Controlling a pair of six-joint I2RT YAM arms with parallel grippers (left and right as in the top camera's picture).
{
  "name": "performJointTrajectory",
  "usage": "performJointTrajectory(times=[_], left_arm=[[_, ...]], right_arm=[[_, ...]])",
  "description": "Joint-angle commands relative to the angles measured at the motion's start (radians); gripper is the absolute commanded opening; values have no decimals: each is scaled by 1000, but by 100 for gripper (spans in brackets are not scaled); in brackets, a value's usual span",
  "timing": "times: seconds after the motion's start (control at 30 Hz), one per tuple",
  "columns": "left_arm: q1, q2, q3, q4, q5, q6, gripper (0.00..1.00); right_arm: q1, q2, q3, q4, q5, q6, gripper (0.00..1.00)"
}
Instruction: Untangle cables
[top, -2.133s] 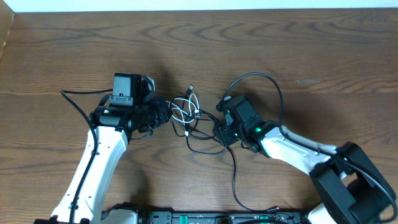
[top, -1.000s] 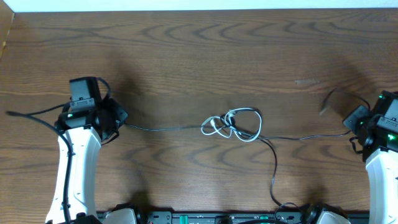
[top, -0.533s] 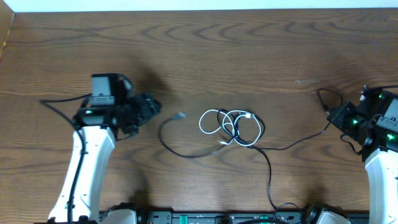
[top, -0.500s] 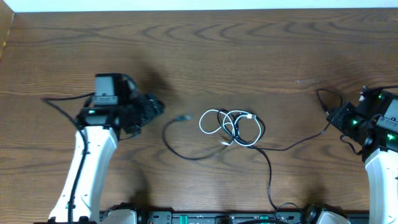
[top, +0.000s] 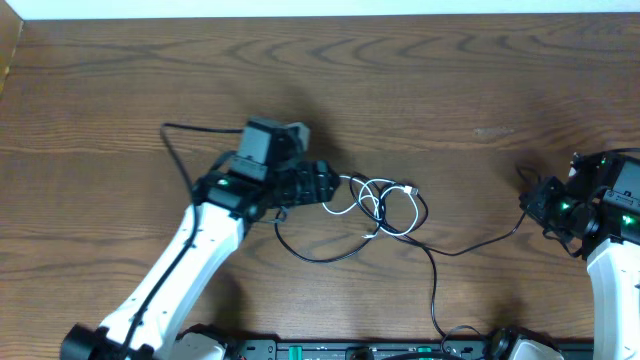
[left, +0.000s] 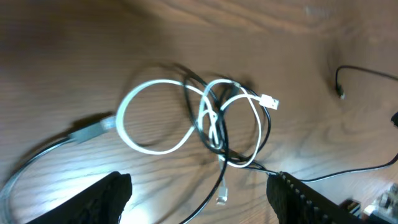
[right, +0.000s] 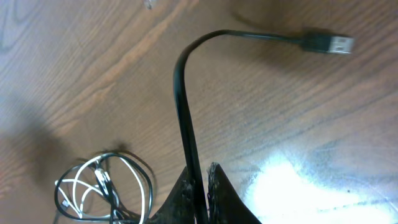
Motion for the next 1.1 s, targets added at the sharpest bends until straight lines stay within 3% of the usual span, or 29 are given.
performJointTrajectory(times=[0.0, 0.5, 0.6, 0.7, 0.77, 0.93, 1.07], left_arm=[[-64, 80, 3, 51, 9, 15, 75], [-225, 396, 3, 294, 9, -26, 70], [-237, 418, 3, 297, 9, -25, 60], [-233, 411, 4, 298, 9, -25, 21], [-219, 396, 4, 295, 9, -25, 8], [-128, 282, 4, 233, 9, -24, 8], [-3, 155, 4, 158, 9, -21, 8]], right_arm=[[5, -6, -1, -18, -29, -15, 6], [70, -6, -1, -54, -36, -47, 2], [77, -6, -1, -54, -28, -47, 2], [77, -6, -1, -58, 11, -62, 1], [77, -6, -1, -66, 74, -61, 1], [74, -6, -2, -76, 324, -58, 1], [46, -6, -2, -83, 438, 24, 1]])
